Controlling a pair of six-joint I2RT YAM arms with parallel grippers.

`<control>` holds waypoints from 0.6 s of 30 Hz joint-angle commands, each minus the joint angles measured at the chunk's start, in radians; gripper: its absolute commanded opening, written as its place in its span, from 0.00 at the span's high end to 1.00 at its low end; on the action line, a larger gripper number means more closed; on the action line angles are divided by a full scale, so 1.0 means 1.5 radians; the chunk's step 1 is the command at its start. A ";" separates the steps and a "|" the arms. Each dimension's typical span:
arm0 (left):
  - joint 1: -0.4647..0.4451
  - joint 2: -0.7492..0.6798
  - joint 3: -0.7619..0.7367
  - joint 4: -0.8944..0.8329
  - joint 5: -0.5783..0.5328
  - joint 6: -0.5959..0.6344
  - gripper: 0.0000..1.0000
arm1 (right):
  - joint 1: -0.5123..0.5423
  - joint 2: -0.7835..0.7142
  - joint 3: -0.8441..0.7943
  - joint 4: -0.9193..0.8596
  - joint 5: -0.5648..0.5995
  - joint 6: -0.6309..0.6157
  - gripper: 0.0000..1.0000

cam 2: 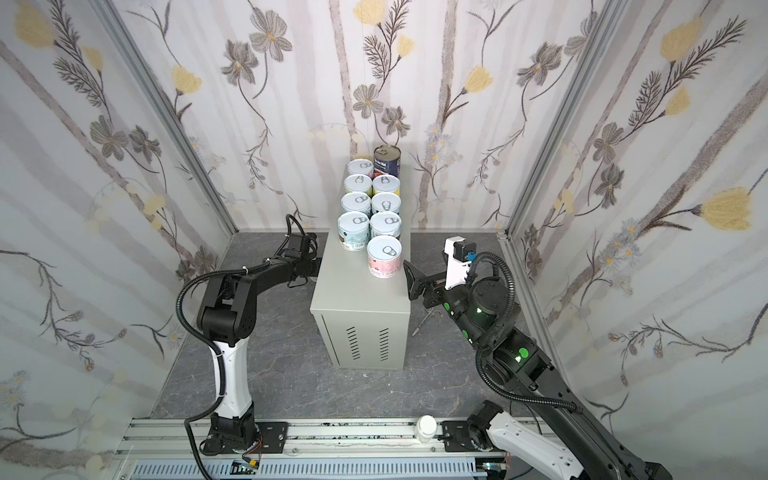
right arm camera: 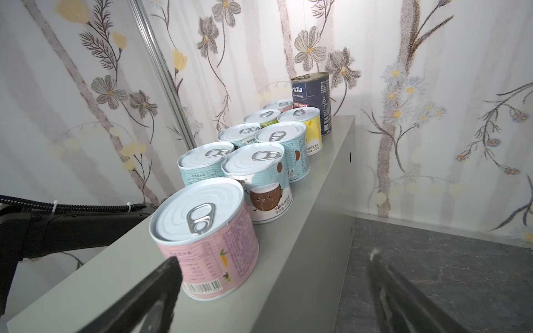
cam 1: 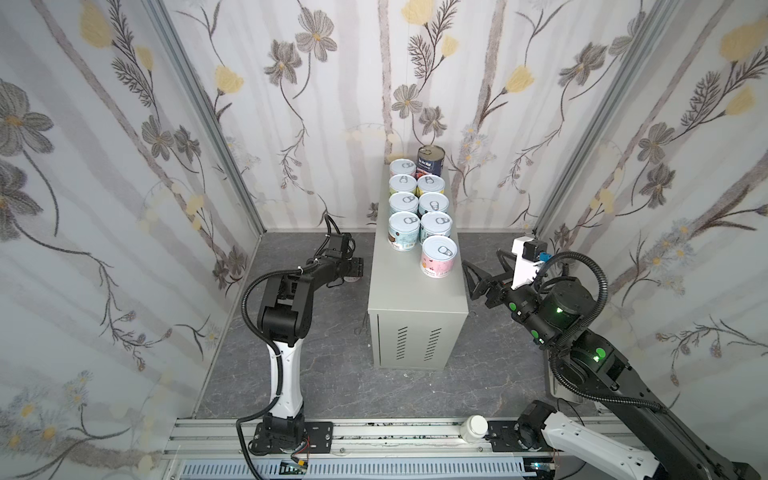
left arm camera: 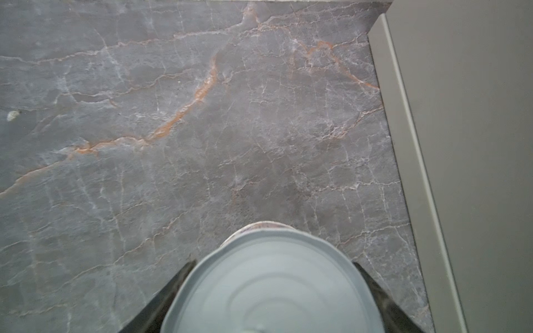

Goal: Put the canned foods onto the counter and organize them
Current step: 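Withdraw the right gripper while the left gripper grasps the floor can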

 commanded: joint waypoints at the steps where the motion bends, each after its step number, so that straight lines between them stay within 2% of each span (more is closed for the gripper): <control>1: 0.000 0.001 -0.001 -0.045 -0.005 0.006 0.27 | -0.003 0.009 0.028 0.004 -0.006 -0.014 0.00; 9: 0.002 -0.056 -0.054 -0.050 -0.030 0.022 0.38 | -0.010 0.032 0.121 -0.048 0.009 -0.089 0.00; 18: 0.003 -0.154 0.001 -0.178 -0.077 0.046 0.42 | -0.033 0.081 0.152 -0.025 0.010 -0.145 0.00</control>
